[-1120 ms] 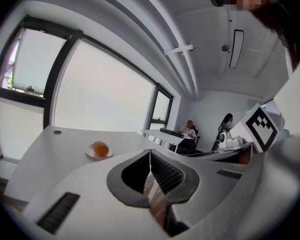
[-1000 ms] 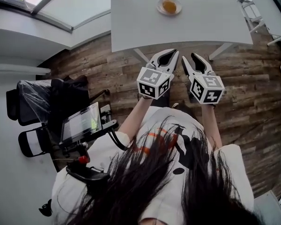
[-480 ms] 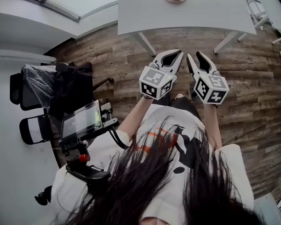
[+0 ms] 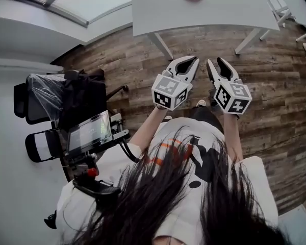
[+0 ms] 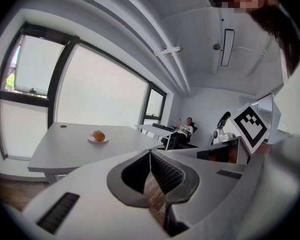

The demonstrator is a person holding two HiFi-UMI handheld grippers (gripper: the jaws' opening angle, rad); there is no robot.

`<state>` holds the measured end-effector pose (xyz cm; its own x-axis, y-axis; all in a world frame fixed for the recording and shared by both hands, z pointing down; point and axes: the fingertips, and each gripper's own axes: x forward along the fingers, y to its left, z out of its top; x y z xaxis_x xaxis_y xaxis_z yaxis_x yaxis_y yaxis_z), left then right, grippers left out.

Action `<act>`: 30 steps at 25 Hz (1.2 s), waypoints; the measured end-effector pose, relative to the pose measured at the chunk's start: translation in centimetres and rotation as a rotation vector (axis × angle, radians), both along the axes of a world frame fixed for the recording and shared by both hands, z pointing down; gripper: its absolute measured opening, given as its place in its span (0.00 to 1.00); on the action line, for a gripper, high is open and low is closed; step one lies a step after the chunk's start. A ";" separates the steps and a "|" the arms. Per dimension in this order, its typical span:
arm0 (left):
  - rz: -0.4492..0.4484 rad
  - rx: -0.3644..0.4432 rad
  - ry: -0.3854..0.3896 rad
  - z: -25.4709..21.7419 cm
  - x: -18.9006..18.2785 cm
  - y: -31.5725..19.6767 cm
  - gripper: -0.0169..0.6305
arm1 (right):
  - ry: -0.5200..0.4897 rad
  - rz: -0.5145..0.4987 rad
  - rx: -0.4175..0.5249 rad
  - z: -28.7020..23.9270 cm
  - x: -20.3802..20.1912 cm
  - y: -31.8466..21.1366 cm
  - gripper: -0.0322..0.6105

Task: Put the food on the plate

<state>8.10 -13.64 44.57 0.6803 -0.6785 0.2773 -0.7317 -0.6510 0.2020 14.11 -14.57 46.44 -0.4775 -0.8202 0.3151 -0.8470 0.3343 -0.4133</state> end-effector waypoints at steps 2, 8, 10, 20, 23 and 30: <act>0.019 0.008 0.004 -0.4 -1.1 1.1 0.04 | -0.002 0.009 -0.001 0.0 -1.3 0.8 0.32; 0.042 0.022 0.013 -1.0 -5.6 4.1 0.04 | 0.016 0.020 -0.002 -0.5 -6.2 4.3 0.32; 0.049 0.018 0.020 -1.0 -7.2 5.2 0.04 | 0.019 0.028 -0.009 -0.4 -7.7 5.7 0.32; 0.126 0.004 0.048 -0.2 -17.0 13.0 0.04 | 0.032 0.108 -0.004 -0.5 -17.3 13.3 0.32; 0.127 -0.023 0.051 0.6 -17.1 13.8 0.04 | 0.036 0.111 -0.022 -0.1 -17.4 14.2 0.32; 0.100 -0.059 0.101 0.9 -17.8 14.6 0.04 | 0.059 0.109 -0.074 0.9 -17.8 16.5 0.32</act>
<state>-9.67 0.93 45.44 0.7702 -0.5905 0.2411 -0.6377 -0.7045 0.3115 -3.68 1.90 47.32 -0.3655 -0.8397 0.4017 -0.9002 0.2091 -0.3820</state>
